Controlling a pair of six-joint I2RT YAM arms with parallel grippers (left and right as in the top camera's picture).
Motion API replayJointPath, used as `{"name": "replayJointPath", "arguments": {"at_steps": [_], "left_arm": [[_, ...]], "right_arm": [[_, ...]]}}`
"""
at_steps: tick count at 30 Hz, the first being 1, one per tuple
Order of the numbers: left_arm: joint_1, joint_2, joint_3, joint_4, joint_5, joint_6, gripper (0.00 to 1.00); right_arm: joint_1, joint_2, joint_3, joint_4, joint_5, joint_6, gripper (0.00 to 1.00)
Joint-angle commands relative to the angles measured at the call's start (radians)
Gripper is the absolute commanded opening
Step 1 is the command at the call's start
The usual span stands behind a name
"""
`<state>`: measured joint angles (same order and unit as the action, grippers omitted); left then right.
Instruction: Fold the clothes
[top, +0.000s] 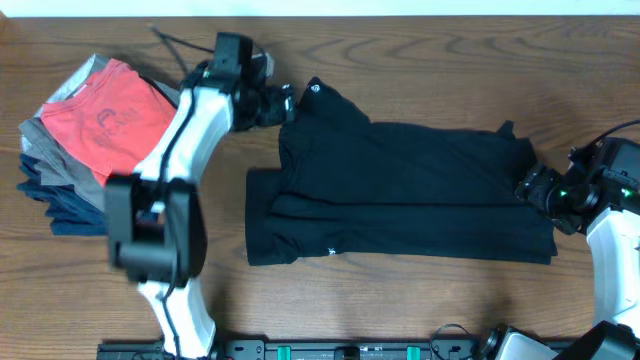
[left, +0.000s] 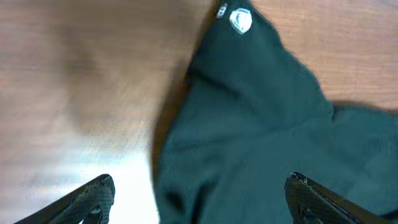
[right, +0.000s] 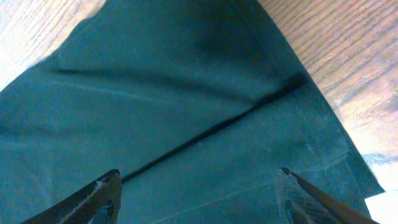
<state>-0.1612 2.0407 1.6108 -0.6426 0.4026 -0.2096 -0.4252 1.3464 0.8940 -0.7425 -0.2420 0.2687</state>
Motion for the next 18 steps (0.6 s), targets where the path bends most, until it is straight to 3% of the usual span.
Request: {"name": "replayJointPath", "arguments": {"at_steps": [1, 7, 11, 15, 18], "left_arm": [[0.000, 0.132, 0.174, -0.054, 0.090, 0.014, 0.89], [-0.002, 0.294, 0.267, -0.098, 0.097, 0.014, 0.86], [-0.004, 0.336, 0.267, -0.109, 0.140, 0.014, 0.63], [-0.009, 0.338, 0.266, -0.115, 0.140, 0.014, 0.55], [-0.011, 0.338, 0.266, -0.114, 0.140, 0.014, 0.30]], "right_arm": [[0.007, -0.005, 0.001, -0.001, -0.009, -0.023, 0.77], [0.007, -0.005, 0.001, -0.001, -0.009, -0.024, 0.77], [0.007, -0.004, 0.001, 0.002, -0.009, -0.024, 0.77], [0.007, -0.003, 0.001, 0.009, -0.009, -0.023, 0.76], [0.007, 0.003, 0.001, 0.009, -0.009, -0.023, 0.74]]}}
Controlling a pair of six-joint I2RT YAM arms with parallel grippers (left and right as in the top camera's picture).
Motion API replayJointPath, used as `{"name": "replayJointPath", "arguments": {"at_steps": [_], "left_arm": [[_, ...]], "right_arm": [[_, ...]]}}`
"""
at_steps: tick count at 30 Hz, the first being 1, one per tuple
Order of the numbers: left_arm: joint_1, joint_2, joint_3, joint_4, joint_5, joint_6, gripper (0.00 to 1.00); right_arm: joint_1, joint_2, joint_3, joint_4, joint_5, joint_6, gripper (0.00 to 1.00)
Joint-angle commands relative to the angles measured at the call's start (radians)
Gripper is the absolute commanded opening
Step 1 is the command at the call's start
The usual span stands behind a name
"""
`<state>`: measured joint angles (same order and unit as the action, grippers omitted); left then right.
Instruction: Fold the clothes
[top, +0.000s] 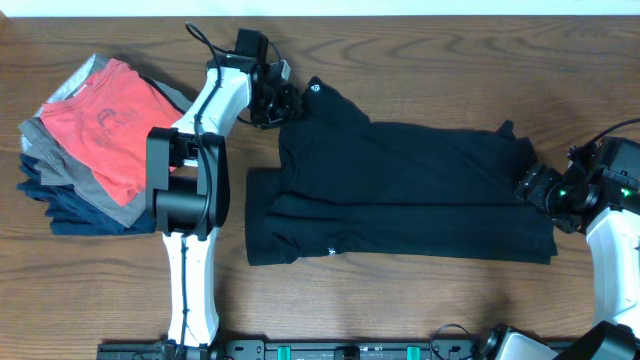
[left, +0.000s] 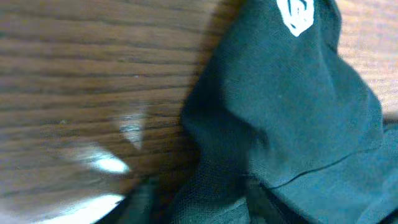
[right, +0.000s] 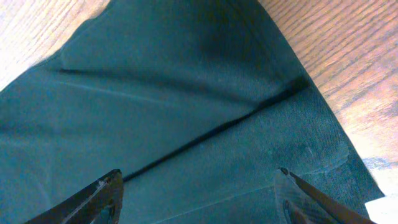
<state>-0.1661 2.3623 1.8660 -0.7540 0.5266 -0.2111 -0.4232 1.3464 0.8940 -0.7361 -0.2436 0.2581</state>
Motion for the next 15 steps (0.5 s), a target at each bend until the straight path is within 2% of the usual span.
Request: {"name": "replayJointPath", "arguments": {"at_steps": [1, 4, 8, 11, 15], "left_arm": [[-0.006, 0.016, 0.011, -0.003, 0.016, 0.015, 0.25], [-0.008, 0.016, 0.011, -0.002, 0.016, 0.012, 0.19], [-0.007, 0.007, 0.011, -0.007, 0.016, 0.011, 0.09], [-0.008, -0.015, 0.011, -0.036, 0.016, 0.011, 0.06], [-0.010, -0.037, 0.011, -0.112, 0.017, 0.011, 0.06]], "right_arm": [[0.005, 0.006, 0.001, 0.003, -0.007, -0.013, 0.74], [0.005, 0.023, 0.001, 0.003, -0.007, -0.013, 0.72], [0.006, 0.050, 0.001, 0.008, -0.008, -0.013, 0.63], [0.013, 0.068, 0.003, 0.035, -0.008, -0.028, 0.63], [0.053, 0.109, 0.061, 0.114, -0.007, -0.036, 0.68]]}}
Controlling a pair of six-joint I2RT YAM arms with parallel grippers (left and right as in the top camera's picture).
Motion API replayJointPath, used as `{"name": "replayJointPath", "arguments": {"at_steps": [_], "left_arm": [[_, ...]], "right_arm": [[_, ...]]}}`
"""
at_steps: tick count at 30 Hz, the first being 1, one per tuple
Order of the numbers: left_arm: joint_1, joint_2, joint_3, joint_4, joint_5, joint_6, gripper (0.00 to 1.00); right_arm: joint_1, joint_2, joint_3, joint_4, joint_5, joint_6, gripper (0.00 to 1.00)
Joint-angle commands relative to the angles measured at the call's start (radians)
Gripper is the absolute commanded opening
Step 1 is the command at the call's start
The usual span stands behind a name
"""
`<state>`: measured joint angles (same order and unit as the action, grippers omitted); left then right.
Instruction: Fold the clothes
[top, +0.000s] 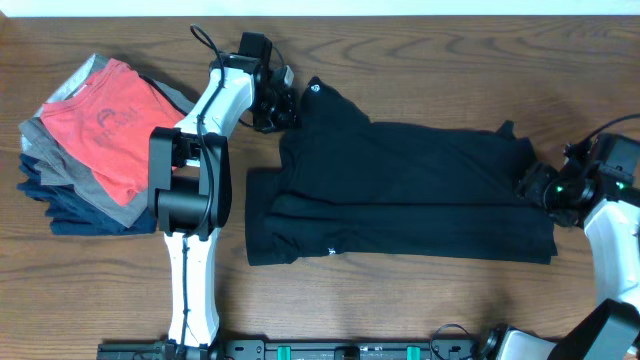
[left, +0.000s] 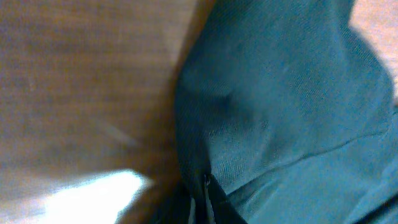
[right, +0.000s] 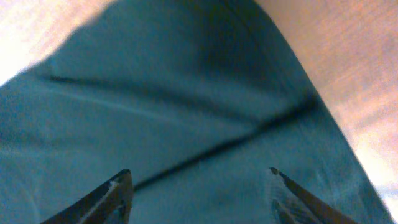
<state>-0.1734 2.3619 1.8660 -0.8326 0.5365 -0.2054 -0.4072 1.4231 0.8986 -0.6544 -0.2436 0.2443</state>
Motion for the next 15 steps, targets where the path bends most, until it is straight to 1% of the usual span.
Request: {"name": "replayJointPath", "arguments": {"at_steps": [1, 5, 7, 11, 15], "left_arm": [[-0.003, -0.038, 0.011, -0.051, 0.008, 0.005, 0.06], [-0.003, -0.038, 0.010, -0.119, 0.013, 0.003, 0.06], [-0.003, -0.038, 0.010, -0.131, 0.013, 0.003, 0.06], [-0.003, -0.038, 0.010, -0.136, 0.013, 0.003, 0.06], [-0.003, -0.037, 0.010, -0.139, 0.013, 0.003, 0.06]], "right_arm": [[0.049, 0.053, 0.084, 0.048, -0.004, -0.024, 0.68], [0.098, 0.192, 0.224, 0.136, 0.010, -0.050, 0.69], [0.122, 0.278, 0.270, 0.226, 0.011, -0.052, 0.70], [0.134, 0.425, 0.300, 0.400, 0.016, -0.035, 0.70], [0.127, 0.522, 0.300, 0.468, 0.043, 0.050, 0.68]]}}
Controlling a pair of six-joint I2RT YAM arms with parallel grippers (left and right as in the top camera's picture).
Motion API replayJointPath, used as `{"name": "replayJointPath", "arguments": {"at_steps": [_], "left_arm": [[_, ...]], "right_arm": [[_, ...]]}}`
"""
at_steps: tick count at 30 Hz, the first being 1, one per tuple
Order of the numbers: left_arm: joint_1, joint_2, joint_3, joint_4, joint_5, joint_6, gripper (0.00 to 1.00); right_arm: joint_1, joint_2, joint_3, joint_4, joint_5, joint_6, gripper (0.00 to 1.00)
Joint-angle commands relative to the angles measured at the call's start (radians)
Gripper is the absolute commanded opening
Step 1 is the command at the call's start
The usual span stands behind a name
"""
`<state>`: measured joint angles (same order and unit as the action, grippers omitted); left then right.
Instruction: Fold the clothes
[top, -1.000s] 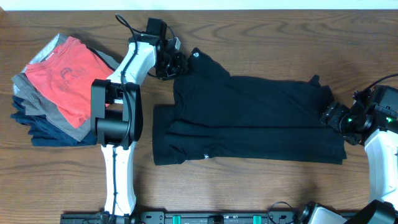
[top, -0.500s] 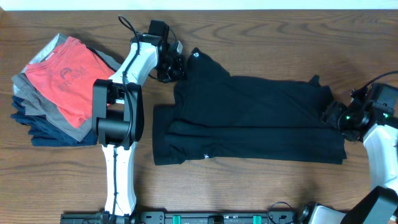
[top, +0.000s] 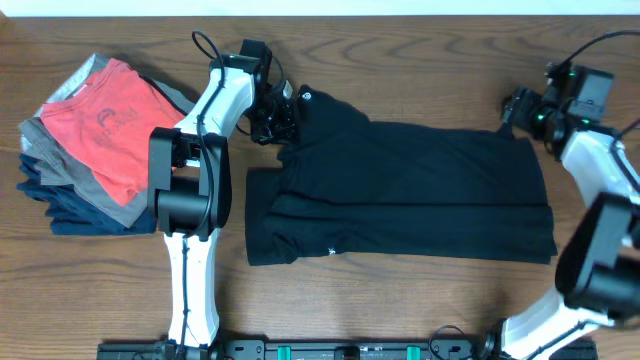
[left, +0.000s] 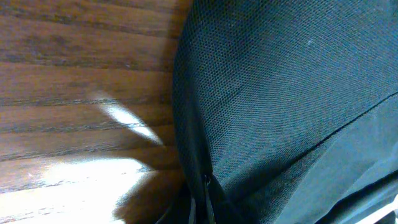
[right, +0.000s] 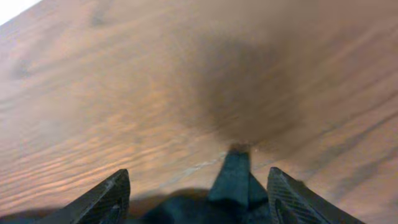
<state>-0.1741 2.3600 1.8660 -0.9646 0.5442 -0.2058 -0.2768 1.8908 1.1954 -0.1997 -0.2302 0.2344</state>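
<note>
A black garment (top: 400, 190) lies spread flat across the middle of the table. My left gripper (top: 283, 118) is at its upper left corner, near the small white logo, and is shut on the fabric's edge. In the left wrist view the gripper (left: 205, 200) pinches the dark mesh cloth (left: 280, 93) with the jaws closed together. My right gripper (top: 520, 108) stands open at the garment's upper right corner. In the right wrist view a small pointed tip of the cloth (right: 235, 175) lies between the spread fingers of that gripper (right: 199, 186).
A stack of folded clothes (top: 95, 140) with a coral shirt on top sits at the far left. The wooden table (top: 420, 60) shows bare behind the garment, and a black cable (top: 205, 45) loops above the left arm.
My right gripper has moved from the middle of the garment's right edge up to its upper right corner, still open. The left gripper stays shut on the upper left corner.
At first both grippers were open, the left over the upper left corner and the right over the right edge. The left then sat low against the corner and shut on it. Now the right gripper is at the upper right corner.
</note>
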Motion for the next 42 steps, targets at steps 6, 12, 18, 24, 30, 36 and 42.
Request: {"name": "replayJointPath", "arguments": {"at_steps": [6, 12, 18, 24, 30, 36, 42], "left_arm": [[-0.002, -0.035, 0.003, -0.010, -0.009, 0.003, 0.06], [-0.002, -0.035, 0.003, -0.012, -0.021, 0.003, 0.06], [-0.002, -0.035, 0.003, -0.014, -0.021, 0.003, 0.06], [0.004, -0.038, 0.010, 0.007, -0.021, 0.003, 0.06], [0.031, -0.099, 0.012, 0.003, -0.020, 0.003, 0.06], [0.033, -0.207, 0.012, -0.037, -0.020, 0.015, 0.06], [0.033, -0.258, 0.012, -0.200, -0.021, 0.023, 0.06]], "right_arm": [[-0.004, 0.146, 0.003, 0.033, 0.046, 0.083, 0.67], [-0.004, 0.167, 0.003, 0.027, 0.047, 0.082, 0.55], [-0.004, 0.167, 0.003, 0.008, 0.047, 0.083, 0.17], [-0.011, 0.155, 0.004, -0.005, 0.047, 0.088, 0.01], [-0.063, 0.009, 0.017, -0.045, 0.056, 0.095, 0.01], [-0.103, -0.163, 0.031, -0.159, 0.058, 0.089, 0.01], [-0.104, -0.249, 0.031, -0.437, 0.150, 0.071, 0.01]]}}
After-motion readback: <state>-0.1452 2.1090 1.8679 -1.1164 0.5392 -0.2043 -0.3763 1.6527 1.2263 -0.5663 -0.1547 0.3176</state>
